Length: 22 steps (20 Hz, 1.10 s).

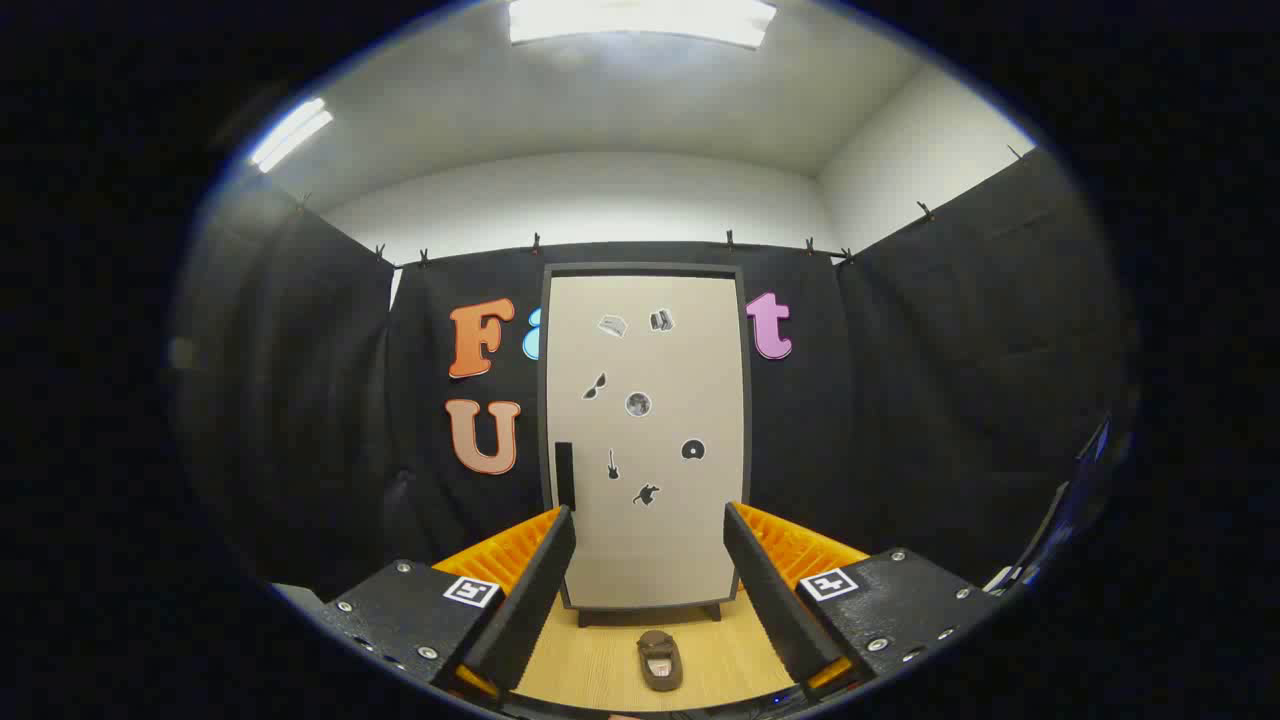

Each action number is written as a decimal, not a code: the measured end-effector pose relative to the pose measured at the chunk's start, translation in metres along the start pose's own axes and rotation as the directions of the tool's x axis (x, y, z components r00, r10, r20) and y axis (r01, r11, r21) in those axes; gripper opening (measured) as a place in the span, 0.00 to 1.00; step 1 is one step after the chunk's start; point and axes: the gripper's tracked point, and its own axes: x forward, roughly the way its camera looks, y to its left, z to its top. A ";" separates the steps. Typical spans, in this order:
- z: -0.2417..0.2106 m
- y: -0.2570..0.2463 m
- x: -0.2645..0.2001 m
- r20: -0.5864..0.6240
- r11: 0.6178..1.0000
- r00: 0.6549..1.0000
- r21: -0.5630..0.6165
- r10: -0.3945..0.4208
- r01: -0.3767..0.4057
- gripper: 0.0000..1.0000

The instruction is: Open the shoe cabinet door, grab the shoes and put them into the shoe cabinet, then close the shoe cabinet door.

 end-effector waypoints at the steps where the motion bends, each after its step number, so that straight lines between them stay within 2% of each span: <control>1: 0.000 0.000 0.000 0.000 1.000 1.000 0.000 0.001 -0.001 0.94; 11: -0.005 0.007 0.007 -0.010 1.000 1.000 0.007 0.020 -0.020 0.93; 22: -0.017 0.053 0.060 -0.014 0.999 0.999 0.012 0.053 -0.052 0.93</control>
